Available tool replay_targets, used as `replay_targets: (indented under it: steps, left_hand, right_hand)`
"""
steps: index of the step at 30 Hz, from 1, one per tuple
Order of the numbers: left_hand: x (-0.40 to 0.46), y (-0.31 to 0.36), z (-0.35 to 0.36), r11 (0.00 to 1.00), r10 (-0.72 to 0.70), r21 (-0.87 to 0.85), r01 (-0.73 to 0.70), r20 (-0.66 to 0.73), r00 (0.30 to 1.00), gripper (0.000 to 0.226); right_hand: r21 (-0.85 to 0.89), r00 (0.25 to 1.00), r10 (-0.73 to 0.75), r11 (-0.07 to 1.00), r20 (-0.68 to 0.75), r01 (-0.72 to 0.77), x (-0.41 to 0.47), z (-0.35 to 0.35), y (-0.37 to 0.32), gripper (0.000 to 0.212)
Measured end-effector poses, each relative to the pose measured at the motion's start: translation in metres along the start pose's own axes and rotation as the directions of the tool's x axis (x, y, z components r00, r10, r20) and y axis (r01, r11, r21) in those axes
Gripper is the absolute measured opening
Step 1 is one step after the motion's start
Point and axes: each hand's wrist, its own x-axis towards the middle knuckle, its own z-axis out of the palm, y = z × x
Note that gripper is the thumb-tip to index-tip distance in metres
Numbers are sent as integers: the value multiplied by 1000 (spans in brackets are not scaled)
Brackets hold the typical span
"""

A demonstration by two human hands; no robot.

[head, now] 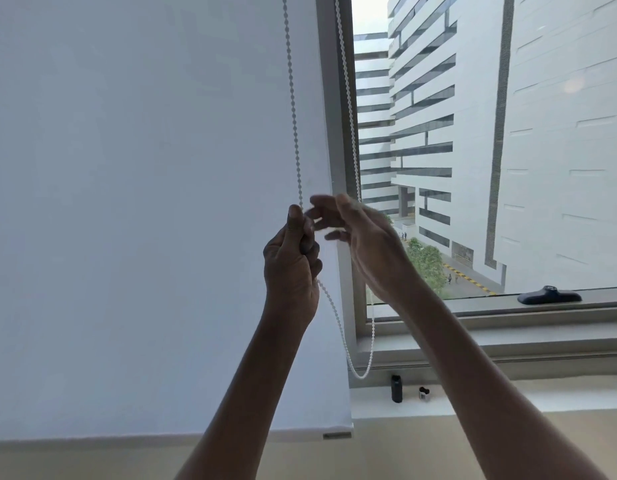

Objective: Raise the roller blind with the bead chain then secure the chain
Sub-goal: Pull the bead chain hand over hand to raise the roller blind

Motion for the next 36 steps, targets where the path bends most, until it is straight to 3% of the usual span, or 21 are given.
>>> replay_targets:
  steps: [3, 7, 13, 17, 23, 26, 29, 32, 36]
  left_hand:
    - [-1, -4, 8, 999, 8, 50, -9, 13, 1000, 48]
    - [-3, -7, 12, 995, 9, 100, -9, 8, 1000, 54]
    - [-2, -12, 12, 988, 27, 149, -32, 35, 999, 48]
    - [-7, -26, -2, 939, 105, 328, -107, 23, 994, 50]
    - [4, -24, -6, 867, 189, 455, -202, 73, 979, 48]
    - [20, 8, 10, 939, 146, 298, -170, 100, 984, 44]
    - [37, 43, 33, 995, 61, 59, -76, 219, 974, 46]
    - [46, 67, 52, 1000, 2, -10, 1, 313, 950, 49]
    - [43, 64, 66, 986, -121, -73, 148, 296, 948, 46]
  right_hand:
    - [189, 999, -35, 982, 36, 28, 29, 10, -39, 41]
    - [403, 996, 82, 910, 43, -92, 52, 28, -63, 43]
    - [479, 977, 26, 874, -213, 81, 48, 42, -53, 35]
    - [486, 975, 20, 869, -221, 92, 32, 40, -38, 37]
    - [473, 978, -37, 871, -206, 133, 17, 35, -19, 37]
    - [438, 972, -66, 884, -223, 161, 14, 30, -15, 38]
    - [392, 971, -47, 909, -236, 139, 6, 30, -6, 38]
    - [386, 978, -20, 917, -207, 101, -11, 28, 13, 36]
    - [387, 980, 17, 920, -199, 63, -26, 26, 29, 35]
